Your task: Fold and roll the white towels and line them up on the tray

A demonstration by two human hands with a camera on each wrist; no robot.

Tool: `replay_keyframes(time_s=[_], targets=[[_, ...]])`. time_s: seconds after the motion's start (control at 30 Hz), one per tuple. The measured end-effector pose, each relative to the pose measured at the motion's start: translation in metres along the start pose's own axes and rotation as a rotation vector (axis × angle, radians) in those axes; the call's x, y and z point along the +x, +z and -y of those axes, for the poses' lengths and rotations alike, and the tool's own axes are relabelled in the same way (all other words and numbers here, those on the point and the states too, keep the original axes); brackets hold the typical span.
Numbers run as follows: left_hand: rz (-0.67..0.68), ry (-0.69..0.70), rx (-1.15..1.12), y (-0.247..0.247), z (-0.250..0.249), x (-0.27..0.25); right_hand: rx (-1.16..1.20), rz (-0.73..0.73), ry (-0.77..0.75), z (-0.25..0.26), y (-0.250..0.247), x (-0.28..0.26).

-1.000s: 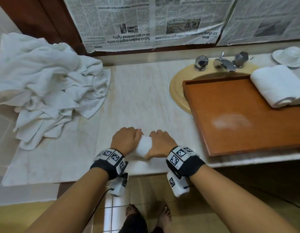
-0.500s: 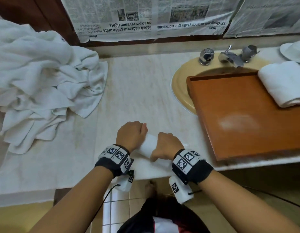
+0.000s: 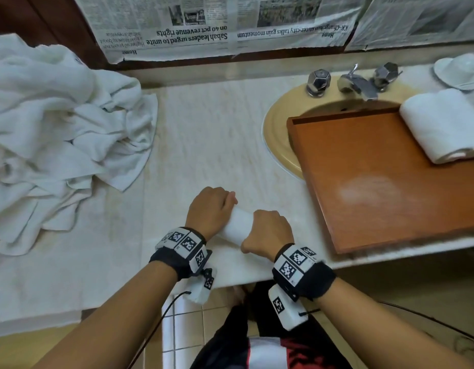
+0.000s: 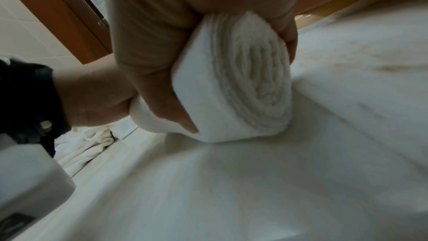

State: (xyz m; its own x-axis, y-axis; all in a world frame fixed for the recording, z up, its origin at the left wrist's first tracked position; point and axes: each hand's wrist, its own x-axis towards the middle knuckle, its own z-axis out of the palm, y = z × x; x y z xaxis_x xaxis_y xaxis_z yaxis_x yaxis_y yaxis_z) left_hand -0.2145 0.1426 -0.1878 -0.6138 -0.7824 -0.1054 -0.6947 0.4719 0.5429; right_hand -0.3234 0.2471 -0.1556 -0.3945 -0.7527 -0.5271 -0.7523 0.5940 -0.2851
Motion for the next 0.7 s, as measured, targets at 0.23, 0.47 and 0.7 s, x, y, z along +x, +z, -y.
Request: replay_keyframes(time_s=[0.23, 0.47, 0.7], targets=[[-0.204, -0.115, -0.346, 0.018, -0.017, 0.008, 0.189, 0.016, 0.067, -0.026, -0.018, 0.006], [-0.044, -0.311, -1.035, 0.027, -0.062, 0.010, 0.843, -0.028, 0.087, -0.067, -0.043, 0.009], [-0.069, -0.270, -0.560, 0.059, -0.099, 0.050, 1.192, -0.097, 0.064, -0.151, -0.127, 0.016]])
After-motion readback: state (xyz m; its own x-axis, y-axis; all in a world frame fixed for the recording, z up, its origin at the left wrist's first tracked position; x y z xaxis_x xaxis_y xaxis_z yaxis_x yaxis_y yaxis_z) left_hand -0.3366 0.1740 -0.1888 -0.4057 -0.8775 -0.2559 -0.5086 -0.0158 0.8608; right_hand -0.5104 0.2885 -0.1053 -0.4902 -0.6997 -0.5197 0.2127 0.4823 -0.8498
